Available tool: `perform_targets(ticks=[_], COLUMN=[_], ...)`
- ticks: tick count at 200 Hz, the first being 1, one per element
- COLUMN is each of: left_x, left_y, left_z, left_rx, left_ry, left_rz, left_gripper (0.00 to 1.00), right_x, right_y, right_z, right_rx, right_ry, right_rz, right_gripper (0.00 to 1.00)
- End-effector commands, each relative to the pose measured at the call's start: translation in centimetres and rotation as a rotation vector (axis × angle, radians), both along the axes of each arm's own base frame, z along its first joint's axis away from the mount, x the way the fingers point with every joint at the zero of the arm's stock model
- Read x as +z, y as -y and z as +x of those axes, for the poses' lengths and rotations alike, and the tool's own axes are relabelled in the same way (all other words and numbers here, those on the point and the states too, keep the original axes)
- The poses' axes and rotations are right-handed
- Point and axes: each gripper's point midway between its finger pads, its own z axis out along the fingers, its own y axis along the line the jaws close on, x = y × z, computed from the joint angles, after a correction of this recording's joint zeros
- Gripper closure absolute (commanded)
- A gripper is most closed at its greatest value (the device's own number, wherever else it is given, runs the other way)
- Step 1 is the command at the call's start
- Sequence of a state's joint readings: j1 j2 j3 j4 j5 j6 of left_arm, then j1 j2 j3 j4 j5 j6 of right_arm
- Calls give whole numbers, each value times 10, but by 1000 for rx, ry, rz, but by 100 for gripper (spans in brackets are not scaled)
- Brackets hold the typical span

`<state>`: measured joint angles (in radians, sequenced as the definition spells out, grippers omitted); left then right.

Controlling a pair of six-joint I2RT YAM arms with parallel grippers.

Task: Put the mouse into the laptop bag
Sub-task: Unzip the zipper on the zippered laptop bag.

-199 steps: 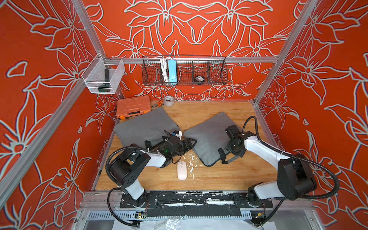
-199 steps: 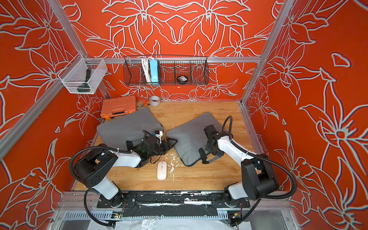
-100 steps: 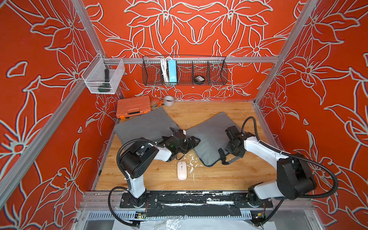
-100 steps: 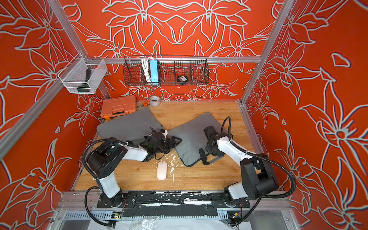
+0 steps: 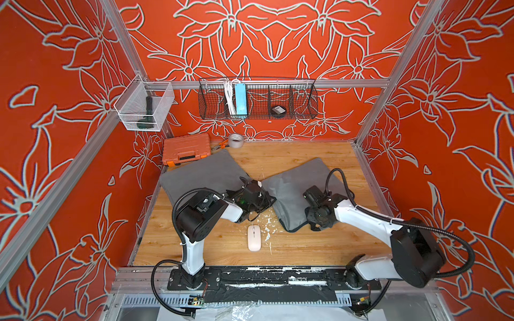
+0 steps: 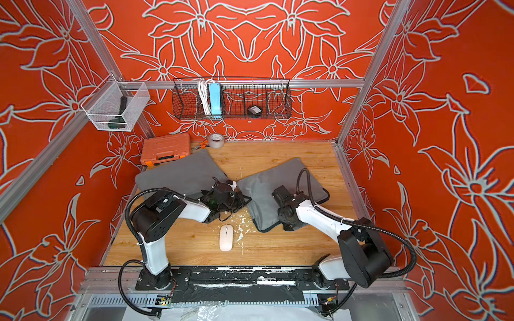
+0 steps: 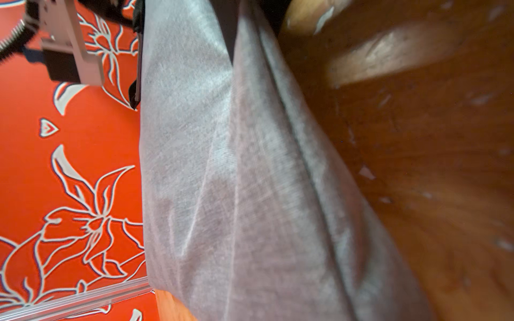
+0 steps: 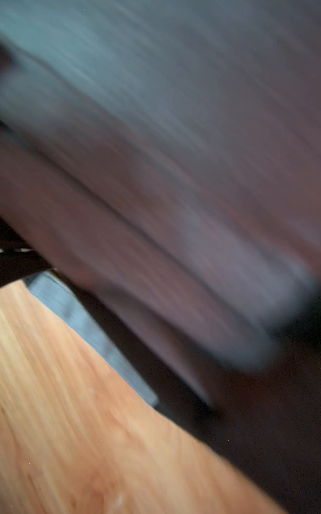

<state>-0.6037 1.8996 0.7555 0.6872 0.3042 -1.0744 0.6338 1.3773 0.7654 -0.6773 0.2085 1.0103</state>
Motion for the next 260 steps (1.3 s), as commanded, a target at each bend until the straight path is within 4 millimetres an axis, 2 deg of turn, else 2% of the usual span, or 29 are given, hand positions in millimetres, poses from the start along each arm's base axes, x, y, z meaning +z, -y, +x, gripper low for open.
perform_targets(ticks=[1,81,118,187,235,260], left_x=[-21,-14,-10,11,8,8], left_y=[0,-3,-10,-30,-27,-30], left_z=[-13,-11,-9,0,-1,-3], left_rx=[-16,-4,13,44,32,42], left_ry=[-59,-35,-29,10,1,-5], left_rz=[46,54,55,3,-19,-38], left_gripper=[100,100,100,100,100,100], right_x=[2,1,3,0,-6,-8], right_y=[-31,-118,-125,-152,-180,-168], right_z=[-11,-28,-31,-48,-65,-55], right_rx=[33,267,287,425,530,486], right_ry=[19,0,-1,1,-44,-34], right_rz=[77,105,78,252,318,227], right_gripper=[100,100,100,100,100,100])
